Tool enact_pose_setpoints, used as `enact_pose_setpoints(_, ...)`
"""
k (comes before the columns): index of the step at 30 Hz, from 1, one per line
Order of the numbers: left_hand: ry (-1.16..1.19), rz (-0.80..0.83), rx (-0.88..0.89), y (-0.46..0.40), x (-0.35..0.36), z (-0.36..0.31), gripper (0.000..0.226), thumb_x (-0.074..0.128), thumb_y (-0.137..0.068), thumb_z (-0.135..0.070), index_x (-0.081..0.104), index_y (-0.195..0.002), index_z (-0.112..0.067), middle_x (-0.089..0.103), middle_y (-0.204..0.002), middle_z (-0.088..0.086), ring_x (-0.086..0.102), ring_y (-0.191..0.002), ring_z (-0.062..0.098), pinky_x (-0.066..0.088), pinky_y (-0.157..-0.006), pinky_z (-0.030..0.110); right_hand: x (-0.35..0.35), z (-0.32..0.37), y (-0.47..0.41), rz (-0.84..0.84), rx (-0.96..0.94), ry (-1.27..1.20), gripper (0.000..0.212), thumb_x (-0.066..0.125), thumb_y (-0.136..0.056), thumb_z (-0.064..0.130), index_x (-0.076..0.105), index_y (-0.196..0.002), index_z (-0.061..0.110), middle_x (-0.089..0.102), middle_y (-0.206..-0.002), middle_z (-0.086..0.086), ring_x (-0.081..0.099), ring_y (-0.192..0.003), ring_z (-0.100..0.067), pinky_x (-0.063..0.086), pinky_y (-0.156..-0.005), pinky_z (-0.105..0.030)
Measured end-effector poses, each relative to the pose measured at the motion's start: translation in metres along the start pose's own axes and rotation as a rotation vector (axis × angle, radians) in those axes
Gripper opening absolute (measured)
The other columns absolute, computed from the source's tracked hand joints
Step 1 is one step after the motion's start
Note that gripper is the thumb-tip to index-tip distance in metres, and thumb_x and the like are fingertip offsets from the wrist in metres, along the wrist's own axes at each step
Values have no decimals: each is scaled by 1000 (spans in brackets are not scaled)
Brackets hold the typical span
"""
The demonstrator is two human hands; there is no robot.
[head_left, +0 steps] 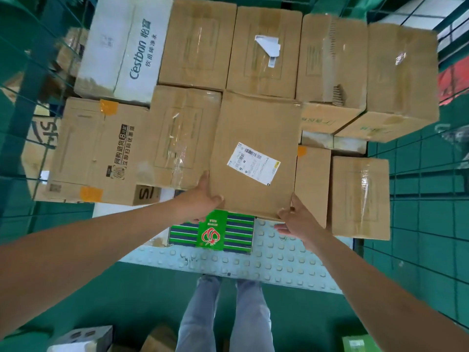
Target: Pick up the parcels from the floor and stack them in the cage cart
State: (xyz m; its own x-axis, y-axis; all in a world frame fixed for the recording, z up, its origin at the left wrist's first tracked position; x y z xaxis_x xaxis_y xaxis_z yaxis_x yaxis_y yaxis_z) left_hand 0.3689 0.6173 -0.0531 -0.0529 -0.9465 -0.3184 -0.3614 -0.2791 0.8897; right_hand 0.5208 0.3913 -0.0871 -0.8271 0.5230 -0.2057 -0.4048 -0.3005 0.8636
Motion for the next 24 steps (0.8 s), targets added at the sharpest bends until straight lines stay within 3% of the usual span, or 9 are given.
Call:
enact_pose_setpoints(2,-14,30,17,-2,12,2,93,57,-102,-40,-17,-158,-42,68,-106,9,72,-88,30,64,-80,46,5,-2,-8,-36,20,-46,78,49,-104,1,18,-162,42,51,-143,-9,71,-104,-34,64,-82,-35)
enact_pose_setpoints(5,-159,47,67,-7,21,6,95,56,-102,-35,-19,-159,-42,64,-92,9,60,-64,22,51,-57,33,10,-3,-17,-49,60,-88,83,48,-103,-1,11,-163,43,46,-148,-8,68,-108,-30,62,-79,-31)
enact_pose_setpoints(8,-126,83,41,-15,23,10,95,57,-102,-36,-20,-157,-47,59,-138,20,52,-57,16,46,-52,29,12,-4,-22,-44,79,-82,84,46,-103,-3,8,-163,43,42,-153,-7,66,-113,-30,61,-74,-25)
enact_pose_setpoints(10,-148,97,38,-20,24,9,96,57,-102,-37,-22,-156,-47,52,-149,18,54,-61,16,47,-54,28,12,-4,-24,-43,81,-68,85,46,-104,-3,8,-163,44,40,-153,-6,65,-115,-29,60,-67,-21)
enact_pose_setpoints(13,-165,101,32,-24,25,11,97,56,-102,-36,-23,-157,-45,60,-138,15,51,-56,14,42,-49,26,12,-6,-27,-44,78,-50,83,46,-104,-1,8,-162,45,42,-148,-6,66,-114,-31,60,-65,-22)
enact_pose_setpoints(16,-133,93,30,-22,23,9,96,58,-100,-33,-17,-159,-44,65,-92,6,51,-58,17,44,-50,28,11,-4,-21,-37,74,-8,81,45,-106,5,4,-162,48,47,-144,-6,71,-101,-29,62,-67,-28)
enact_pose_setpoints(21,-105,92,42,1,13,-13,93,60,-98,-36,-9,-159,-45,66,-107,11,70,-95,30,63,-80,41,7,3,18,-74,124,-86,88,55,-105,22,-9,-160,49,46,-154,-7,67,-106,-27,64,-82,-38)
enact_pose_setpoints(22,-106,98,50,8,11,-19,93,61,-97,-37,-8,-159,-47,67,-112,14,71,-97,31,62,-83,42,6,4,29,-76,126,-102,89,57,-105,25,-8,-160,49,48,-151,-7,66,-107,-27,63,-86,-40)
enact_pose_setpoints(24,-102,90,97,24,6,-38,92,61,-96,-39,-5,-159,-48,69,-115,19,67,-82,28,57,-73,36,1,9,52,-89,126,-127,88,60,-103,31,-4,-160,50,53,-141,-8,66,-107,-25,61,-92,-43)
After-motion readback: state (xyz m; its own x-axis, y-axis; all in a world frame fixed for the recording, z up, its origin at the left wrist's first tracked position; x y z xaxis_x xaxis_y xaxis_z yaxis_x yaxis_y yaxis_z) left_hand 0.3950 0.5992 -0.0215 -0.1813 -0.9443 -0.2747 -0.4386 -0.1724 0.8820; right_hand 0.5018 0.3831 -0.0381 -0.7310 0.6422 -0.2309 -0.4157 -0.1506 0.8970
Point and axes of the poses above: each hand's wrist, its own y-axis away from the middle knuckle, its own x-axis out of the palm, z = x × y, the point moved 7 cm from there along -y, towards the middle knuckle
